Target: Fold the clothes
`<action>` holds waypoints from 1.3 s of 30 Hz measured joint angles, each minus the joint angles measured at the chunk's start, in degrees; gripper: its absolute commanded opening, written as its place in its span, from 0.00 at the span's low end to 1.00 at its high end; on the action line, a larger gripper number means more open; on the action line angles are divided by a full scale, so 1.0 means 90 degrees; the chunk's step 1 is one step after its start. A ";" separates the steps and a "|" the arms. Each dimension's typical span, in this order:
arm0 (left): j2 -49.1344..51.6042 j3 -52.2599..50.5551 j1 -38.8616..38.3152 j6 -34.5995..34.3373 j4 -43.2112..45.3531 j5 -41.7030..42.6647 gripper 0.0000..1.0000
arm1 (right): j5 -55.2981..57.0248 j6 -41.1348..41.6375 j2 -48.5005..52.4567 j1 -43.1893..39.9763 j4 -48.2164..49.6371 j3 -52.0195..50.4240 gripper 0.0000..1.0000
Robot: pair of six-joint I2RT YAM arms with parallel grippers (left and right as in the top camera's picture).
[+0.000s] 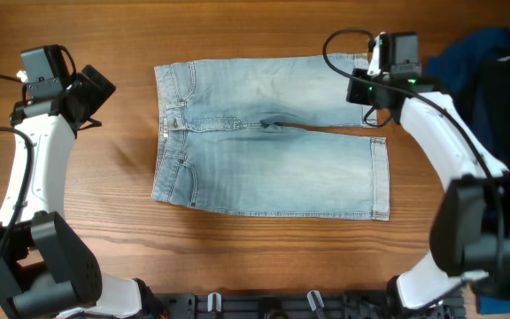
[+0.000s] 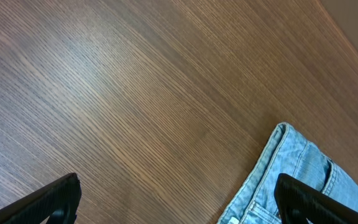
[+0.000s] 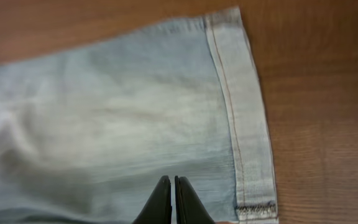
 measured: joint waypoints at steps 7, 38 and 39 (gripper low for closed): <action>0.0000 0.0000 0.0000 0.0000 -0.0002 0.0002 1.00 | 0.0153 -0.0032 0.1236 0.0000 0.0012 0.0012 0.04; 0.0000 0.0000 0.0000 0.0000 -0.0002 0.0005 1.00 | 0.0267 -0.0219 0.0415 -0.0321 0.1103 0.0899 0.05; 0.0000 0.0000 0.0000 0.0000 -0.0002 0.0005 1.00 | 0.0245 -0.0221 0.0410 -0.0321 0.1287 0.0930 0.05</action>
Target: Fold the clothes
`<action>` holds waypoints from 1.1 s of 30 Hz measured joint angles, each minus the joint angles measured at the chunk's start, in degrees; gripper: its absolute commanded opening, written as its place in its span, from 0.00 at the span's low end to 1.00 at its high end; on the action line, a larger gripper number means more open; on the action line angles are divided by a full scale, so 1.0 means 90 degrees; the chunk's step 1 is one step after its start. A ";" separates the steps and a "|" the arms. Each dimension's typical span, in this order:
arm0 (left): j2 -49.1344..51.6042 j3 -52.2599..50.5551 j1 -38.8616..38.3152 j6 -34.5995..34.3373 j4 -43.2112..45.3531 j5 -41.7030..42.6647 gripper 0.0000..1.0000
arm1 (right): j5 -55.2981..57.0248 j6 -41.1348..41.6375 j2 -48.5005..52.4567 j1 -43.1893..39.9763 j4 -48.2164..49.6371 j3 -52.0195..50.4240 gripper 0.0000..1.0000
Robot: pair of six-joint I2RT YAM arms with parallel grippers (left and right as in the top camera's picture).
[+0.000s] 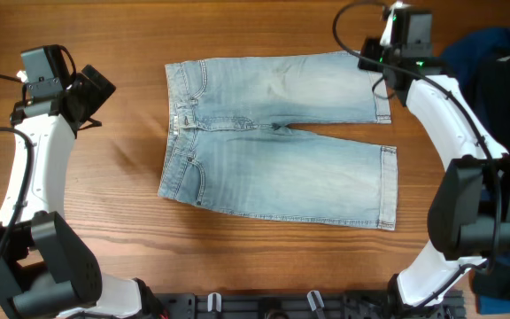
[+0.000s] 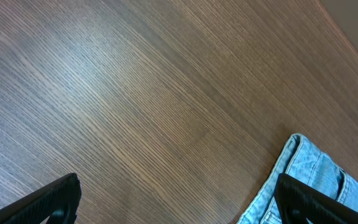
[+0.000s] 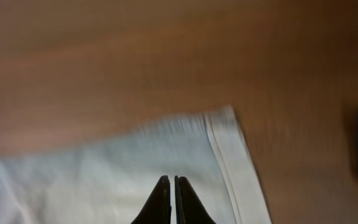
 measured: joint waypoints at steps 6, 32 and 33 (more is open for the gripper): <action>0.0000 0.0000 0.0000 0.0000 0.0002 0.0000 1.00 | -0.0022 -0.0019 0.0223 0.0000 0.0984 0.0022 0.05; -0.0002 0.0000 0.0000 0.0000 -0.0015 -0.0002 1.00 | -0.0391 0.0049 -0.1950 0.0000 -0.3492 0.0000 0.04; 0.0000 0.0000 0.0000 0.0002 -0.0015 -0.0002 1.00 | -0.0403 0.0112 -0.2285 0.0000 -0.3881 0.0010 0.04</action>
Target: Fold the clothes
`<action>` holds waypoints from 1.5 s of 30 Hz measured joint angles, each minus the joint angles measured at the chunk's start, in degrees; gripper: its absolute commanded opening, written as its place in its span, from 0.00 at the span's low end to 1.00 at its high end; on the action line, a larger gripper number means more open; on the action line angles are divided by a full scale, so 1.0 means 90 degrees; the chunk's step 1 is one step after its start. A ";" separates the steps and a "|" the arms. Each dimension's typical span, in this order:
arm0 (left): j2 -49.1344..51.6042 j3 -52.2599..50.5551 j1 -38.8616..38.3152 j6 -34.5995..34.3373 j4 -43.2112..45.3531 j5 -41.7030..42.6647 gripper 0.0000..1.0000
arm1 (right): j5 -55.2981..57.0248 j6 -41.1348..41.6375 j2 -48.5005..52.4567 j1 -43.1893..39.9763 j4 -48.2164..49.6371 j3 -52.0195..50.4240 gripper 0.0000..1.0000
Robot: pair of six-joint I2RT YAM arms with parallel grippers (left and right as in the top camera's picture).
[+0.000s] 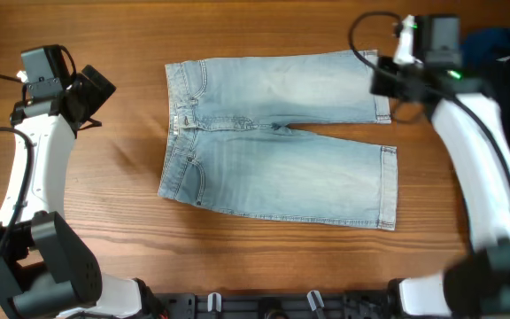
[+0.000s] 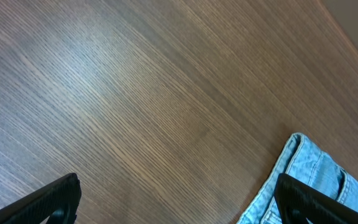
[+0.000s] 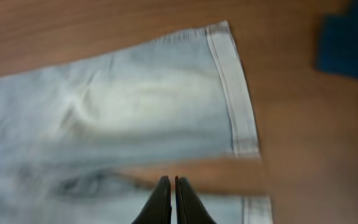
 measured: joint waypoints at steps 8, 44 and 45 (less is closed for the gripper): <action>0.0000 0.0000 0.0000 -0.0002 -0.0007 0.0000 1.00 | 0.0000 0.0916 -0.1263 0.0000 -0.2166 -0.0087 0.04; 0.0000 0.0000 0.0000 -0.0002 -0.0007 0.0002 1.00 | 0.0546 0.5610 -0.1333 -0.0245 -0.0724 -0.4949 0.55; -0.0002 0.0000 0.0000 -0.0002 -0.0007 0.0002 1.00 | 0.0605 0.5627 -0.1333 -0.0306 -0.0624 -0.4949 0.54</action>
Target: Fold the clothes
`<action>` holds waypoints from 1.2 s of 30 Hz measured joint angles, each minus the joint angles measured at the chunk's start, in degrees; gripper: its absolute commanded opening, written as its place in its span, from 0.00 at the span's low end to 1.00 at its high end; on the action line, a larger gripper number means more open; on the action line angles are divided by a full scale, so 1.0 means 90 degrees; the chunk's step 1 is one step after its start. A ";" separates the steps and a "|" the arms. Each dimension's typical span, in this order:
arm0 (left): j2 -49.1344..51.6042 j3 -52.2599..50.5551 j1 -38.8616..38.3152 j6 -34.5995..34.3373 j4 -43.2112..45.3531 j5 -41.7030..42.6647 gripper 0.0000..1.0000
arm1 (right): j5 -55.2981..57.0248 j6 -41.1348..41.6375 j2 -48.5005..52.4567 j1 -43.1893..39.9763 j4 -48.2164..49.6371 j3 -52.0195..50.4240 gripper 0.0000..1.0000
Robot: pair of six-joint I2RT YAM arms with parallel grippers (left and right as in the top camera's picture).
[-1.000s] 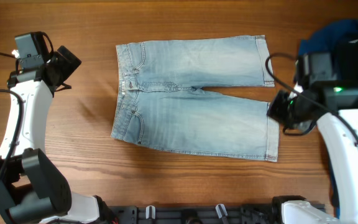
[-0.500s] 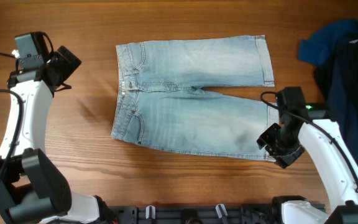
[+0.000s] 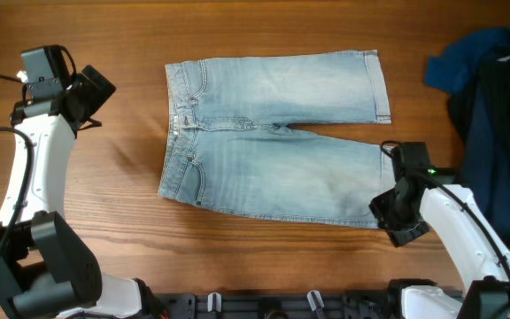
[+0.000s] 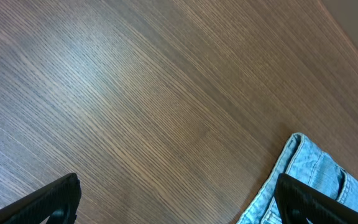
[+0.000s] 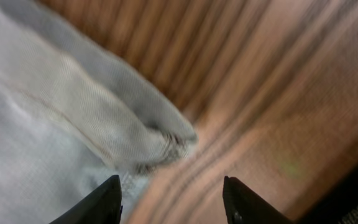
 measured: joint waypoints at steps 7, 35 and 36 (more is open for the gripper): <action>0.0000 0.0000 0.0000 0.0000 0.0000 0.0000 1.00 | 0.0129 0.0024 0.0000 -0.0350 0.0386 0.0000 0.53; 0.0002 0.0000 0.0000 0.0000 0.0000 -0.0002 1.00 | -0.0083 -0.0299 0.0000 -0.0362 0.0527 0.0000 0.44; 0.0000 0.0000 0.0000 0.0000 0.0002 -0.0002 1.00 | -0.0092 -0.0299 0.0000 -0.0362 0.0408 -0.0002 0.44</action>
